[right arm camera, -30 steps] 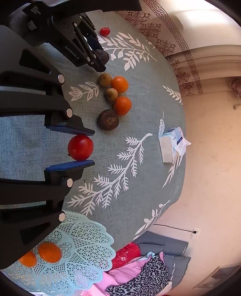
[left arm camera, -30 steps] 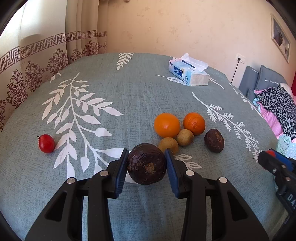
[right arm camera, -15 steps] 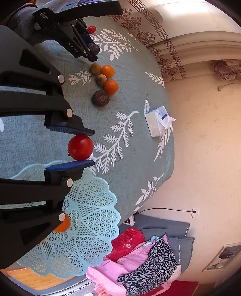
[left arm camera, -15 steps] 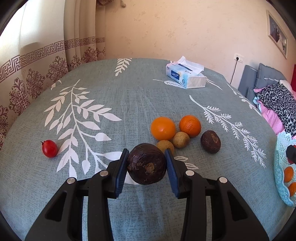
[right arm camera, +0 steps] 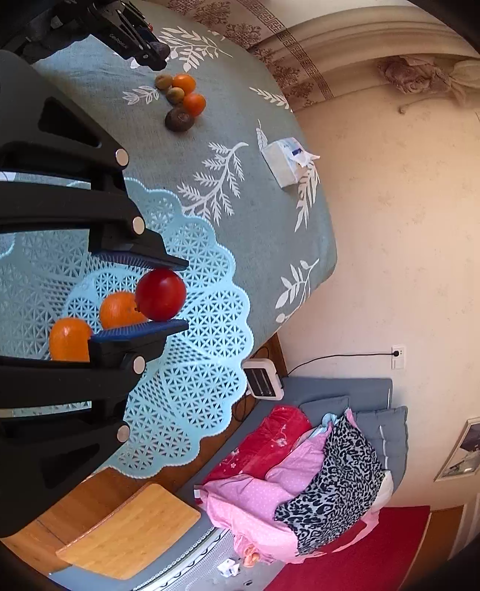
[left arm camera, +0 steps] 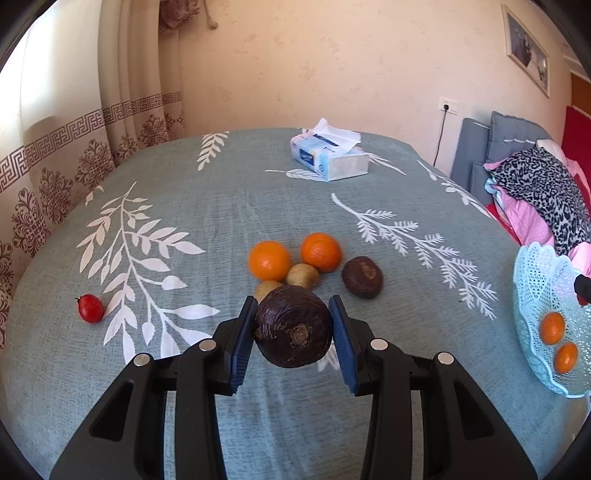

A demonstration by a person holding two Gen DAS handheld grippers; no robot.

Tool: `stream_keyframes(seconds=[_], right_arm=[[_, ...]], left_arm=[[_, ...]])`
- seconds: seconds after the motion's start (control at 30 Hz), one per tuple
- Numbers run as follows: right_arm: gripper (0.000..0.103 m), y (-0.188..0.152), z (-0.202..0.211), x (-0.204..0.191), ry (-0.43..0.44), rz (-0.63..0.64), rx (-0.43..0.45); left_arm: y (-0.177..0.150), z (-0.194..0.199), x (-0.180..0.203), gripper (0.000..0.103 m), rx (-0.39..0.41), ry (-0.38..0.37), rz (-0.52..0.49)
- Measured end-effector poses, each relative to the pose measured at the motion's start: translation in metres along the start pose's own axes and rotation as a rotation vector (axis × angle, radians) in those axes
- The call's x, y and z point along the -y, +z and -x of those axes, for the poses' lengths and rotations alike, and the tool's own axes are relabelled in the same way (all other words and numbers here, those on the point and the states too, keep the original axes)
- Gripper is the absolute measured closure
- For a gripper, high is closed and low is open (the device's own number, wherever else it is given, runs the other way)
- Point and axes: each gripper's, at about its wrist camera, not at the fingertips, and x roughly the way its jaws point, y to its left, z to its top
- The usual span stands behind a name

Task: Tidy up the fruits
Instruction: 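Carry the red tomato into the basket and release it with the right tool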

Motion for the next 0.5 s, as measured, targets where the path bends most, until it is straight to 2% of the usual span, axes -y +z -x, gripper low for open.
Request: stream_keyframes(seconds=[0.23, 0.3, 0.33, 0.5], right_arm=[[0.075, -0.005, -0.004, 0.037, -0.042, -0.077, -0.009], [0.069, -0.007, -0.006, 0.047, -0.048, -0.112, -0.014], [0.061, -0.008, -0.006, 0.051, -0.050, -0.127, -0.013], [0.059, -0.010, -0.002, 0.061, -0.062, -0.139, 0.011]], left_arm=[[0.003, 0.007, 0.028, 0.063, -0.002, -0.046, -0.049], [0.004, 0.009, 0.035, 0.063, -0.006, -0.063, -0.060], [0.005, 0.009, 0.038, 0.063, -0.007, -0.071, -0.065], [0.007, 0.013, 0.055, 0.063, -0.012, -0.110, -0.088]])
